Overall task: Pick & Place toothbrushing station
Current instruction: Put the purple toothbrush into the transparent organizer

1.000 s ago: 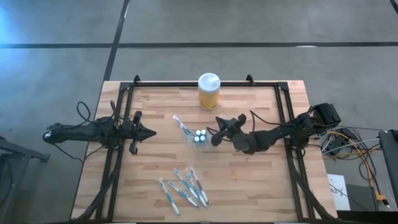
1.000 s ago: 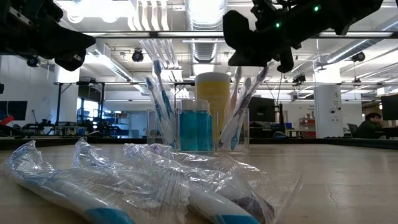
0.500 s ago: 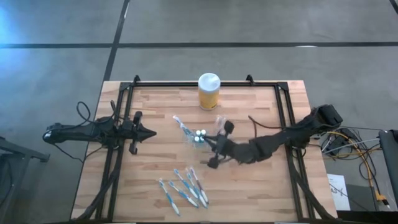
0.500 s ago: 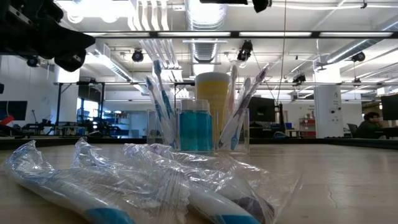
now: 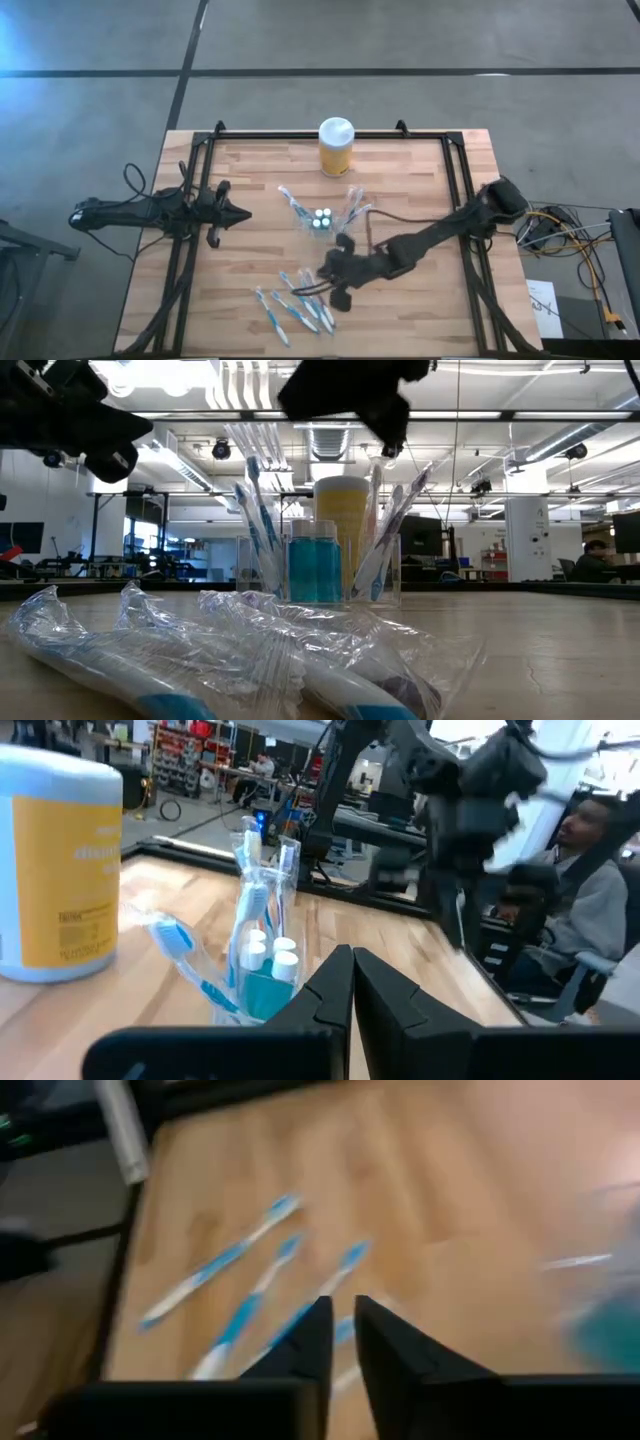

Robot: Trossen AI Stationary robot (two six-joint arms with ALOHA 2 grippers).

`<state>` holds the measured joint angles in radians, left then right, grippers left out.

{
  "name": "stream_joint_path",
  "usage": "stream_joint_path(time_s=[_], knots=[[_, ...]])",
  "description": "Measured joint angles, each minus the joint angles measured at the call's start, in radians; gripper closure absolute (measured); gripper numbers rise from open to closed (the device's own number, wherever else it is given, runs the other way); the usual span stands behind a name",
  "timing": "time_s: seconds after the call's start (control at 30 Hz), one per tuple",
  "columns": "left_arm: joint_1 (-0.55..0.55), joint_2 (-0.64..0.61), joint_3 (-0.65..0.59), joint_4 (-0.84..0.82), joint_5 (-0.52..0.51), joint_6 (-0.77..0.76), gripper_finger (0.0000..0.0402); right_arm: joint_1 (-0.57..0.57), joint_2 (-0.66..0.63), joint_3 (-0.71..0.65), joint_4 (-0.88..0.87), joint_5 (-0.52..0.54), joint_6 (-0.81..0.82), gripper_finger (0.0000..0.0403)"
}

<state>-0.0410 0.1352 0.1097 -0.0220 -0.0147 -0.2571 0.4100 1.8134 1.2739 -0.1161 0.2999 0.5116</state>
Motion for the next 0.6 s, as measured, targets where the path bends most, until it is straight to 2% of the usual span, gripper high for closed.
stream_joint_path(time_s=[0.13, 0.27, 0.4, 0.6], knots=[[0.000, 0.004, 0.000, -0.002, 0.002, -0.093, 0.0386, -0.001, 0.092, 0.087, -0.009, -0.046, 0.029, 0.0292], [-0.001, 0.014, 0.000, -0.013, 0.046, -0.147, 0.0386, 0.000, 0.190, 0.196, -0.153, -0.074, 0.132, 0.0248], [-0.001, 0.023, 0.000, -0.021, 0.086, -0.162, 0.0386, -0.005, 0.282, 0.309, -0.349, -0.092, 0.201, 0.0223], [-0.001, 0.028, 0.000, -0.025, 0.095, -0.146, 0.0386, -0.011, 0.354, 0.363, -0.397, -0.093, 0.224, 0.0209]])
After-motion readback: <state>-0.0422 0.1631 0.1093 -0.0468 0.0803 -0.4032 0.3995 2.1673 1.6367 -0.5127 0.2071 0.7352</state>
